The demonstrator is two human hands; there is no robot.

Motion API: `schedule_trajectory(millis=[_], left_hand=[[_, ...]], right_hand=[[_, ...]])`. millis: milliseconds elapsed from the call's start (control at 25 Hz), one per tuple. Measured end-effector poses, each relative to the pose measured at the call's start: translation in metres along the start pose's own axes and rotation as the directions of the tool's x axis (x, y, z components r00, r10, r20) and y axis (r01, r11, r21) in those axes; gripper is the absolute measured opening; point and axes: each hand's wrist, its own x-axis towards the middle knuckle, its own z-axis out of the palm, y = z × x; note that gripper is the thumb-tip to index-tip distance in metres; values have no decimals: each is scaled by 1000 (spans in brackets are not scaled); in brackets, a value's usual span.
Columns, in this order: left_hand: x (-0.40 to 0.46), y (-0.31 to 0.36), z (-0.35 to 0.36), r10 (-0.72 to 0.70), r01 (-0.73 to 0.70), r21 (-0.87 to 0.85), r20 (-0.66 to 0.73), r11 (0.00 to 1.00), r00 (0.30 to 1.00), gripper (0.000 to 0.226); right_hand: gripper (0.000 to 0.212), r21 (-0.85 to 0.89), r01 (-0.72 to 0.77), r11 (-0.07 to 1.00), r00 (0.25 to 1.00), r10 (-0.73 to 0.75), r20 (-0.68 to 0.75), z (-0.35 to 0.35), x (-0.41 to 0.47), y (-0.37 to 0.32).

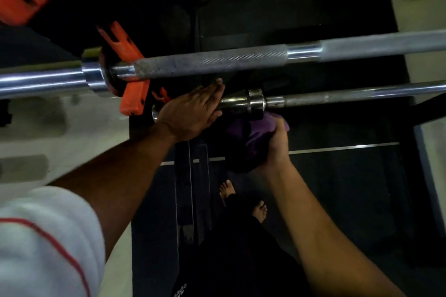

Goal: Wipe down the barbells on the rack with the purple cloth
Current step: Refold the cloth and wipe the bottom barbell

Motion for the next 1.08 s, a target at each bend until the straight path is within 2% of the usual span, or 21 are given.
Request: schedule_trajectory(millis=[80,240,320,400,480,560,680,720,800,920,1000,1080], left_hand=[[-1,4,-12,-37,37,-47,5,998,999,62],[-7,17,-42,-103,106,-123,35,987,994,61],[-14,29,-47,-206,217,-184,80,959,975,67],[-26,54,-51,-407,411,-289,76,865,910,64],[-52,94,-56,-526,500,-460,82,734,846,58],[-85,135,-56,-563,500,-610,104,615,820,64],[-129,170,-56,-565,536,-656,198,531,801,62],[-141,180,-55,-582,572,-658,242,490,777,56],[-162,202,-56,-630,632,-653,293,418,719,47],[-185,250,-56,-666,720,-568,361,398,653,46],[-200,281,-54,-637,737,-520,402,432,657,48],[-213,313,-51,-632,754,-533,444,384,636,48]], right_hand=[[44,-69,-30,997,999,29,-16,-12,-49,-10],[36,-287,76,955,997,-68,39,-31,-125,-45],[29,-406,115,906,993,-98,62,-37,-146,-60],[27,-578,192,793,981,-150,120,-52,-160,-71],[34,-790,283,544,958,-197,207,-78,-167,-75],[26,-868,351,350,922,-290,256,-104,-175,-78],[21,-854,475,214,826,-443,348,-147,-182,-80],[23,-844,502,190,810,-445,381,-163,-181,-80],[25,-862,470,189,850,-362,384,-192,-188,-80],[32,-910,375,177,918,-204,339,-239,-198,-79],[33,-929,349,120,931,-161,329,-265,-203,-72],[32,-948,314,59,946,-110,306,-290,-207,-63]])
